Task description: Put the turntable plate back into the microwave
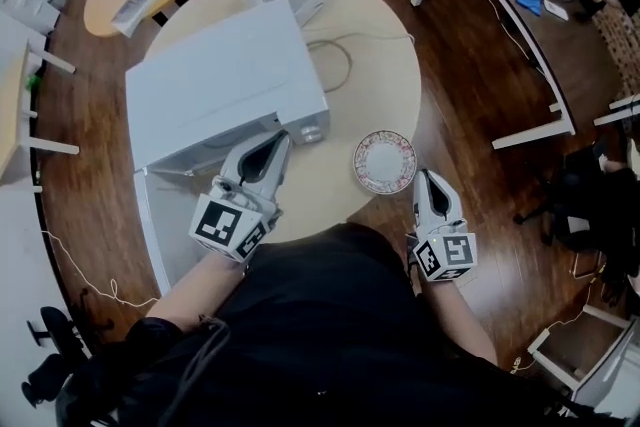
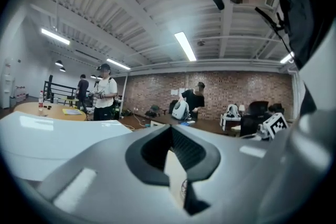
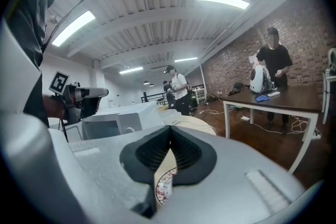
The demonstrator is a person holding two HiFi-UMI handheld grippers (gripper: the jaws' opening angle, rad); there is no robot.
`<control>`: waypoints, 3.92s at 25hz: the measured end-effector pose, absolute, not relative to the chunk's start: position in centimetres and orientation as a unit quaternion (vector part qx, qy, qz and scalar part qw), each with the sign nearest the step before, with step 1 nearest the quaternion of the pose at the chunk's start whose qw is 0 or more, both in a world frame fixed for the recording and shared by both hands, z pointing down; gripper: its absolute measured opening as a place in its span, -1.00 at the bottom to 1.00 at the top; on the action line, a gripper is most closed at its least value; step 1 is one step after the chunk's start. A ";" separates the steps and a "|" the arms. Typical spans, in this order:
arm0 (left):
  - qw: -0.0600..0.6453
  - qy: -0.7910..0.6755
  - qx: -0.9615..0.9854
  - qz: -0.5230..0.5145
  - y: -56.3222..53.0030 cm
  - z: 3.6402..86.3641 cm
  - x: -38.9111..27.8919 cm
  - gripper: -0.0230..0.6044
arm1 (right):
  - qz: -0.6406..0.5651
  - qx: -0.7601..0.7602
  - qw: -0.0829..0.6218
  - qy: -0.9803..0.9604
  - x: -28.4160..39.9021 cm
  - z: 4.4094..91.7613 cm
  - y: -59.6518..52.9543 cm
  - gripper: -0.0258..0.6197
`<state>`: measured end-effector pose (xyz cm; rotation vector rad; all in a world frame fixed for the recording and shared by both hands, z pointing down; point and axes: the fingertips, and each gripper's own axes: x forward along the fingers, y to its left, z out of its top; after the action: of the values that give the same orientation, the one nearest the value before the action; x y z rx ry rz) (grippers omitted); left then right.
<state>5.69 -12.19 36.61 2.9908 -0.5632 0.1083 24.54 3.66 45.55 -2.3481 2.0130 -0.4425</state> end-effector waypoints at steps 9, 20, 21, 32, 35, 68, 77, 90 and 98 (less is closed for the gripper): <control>0.032 -0.098 0.994 0.041 -8.8 36.8 12.3 -0.91 | -0.150 -0.797 0.013 0.585 27.5 46.4 8.7 -0.92; 0.038 -0.045 0.997 0.059 -5.9 38.3 16.9 -0.91 | -0.161 -0.825 0.011 0.541 28.5 47.1 14.2 -0.92; 0.038 -0.042 0.996 0.063 -5.8 38.6 17.1 -0.91 | -0.165 -0.825 0.012 0.541 28.5 47.4 14.3 -0.92; 0.044 -0.051 0.994 0.087 -6.3 40.1 18.4 -0.91 | -0.180 -0.800 0.022 0.572 28.1 49.2 11.8 -0.92; 0.040 -0.054 0.993 0.093 -6.5 40.5 18.4 -0.91 | -0.188 -0.791 0.030 0.581 28.0 50.1 11.0 -0.92; 0.069 -0.039 0.988 0.130 -6.0 42.8 20.2 -0.91 | -0.282 -0.739 -0.004 0.612 27.6 59.3 6.6 -0.52; 0.070 -0.033 0.986 0.146 -6.6 43.6 21.1 -0.91 | -0.311 -0.735 -0.012 0.602 28.2 62.1 5.9 -0.47; 0.071 -0.023 0.984 0.164 -7.8 44.7 21.3 -0.91 | -0.340 -0.724 -0.013 0.599 28.6 65.0 5.0 -0.43; 0.086 -0.013 0.981 0.174 -8.1 45.5 21.9 -0.91 | -0.374 -0.722 0.004 0.582 28.4 67.0 4.3 -0.42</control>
<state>21.87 -8.07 45.48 2.9233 -0.0373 0.5180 28.41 4.28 66.98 -2.2615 1.8230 -1.1729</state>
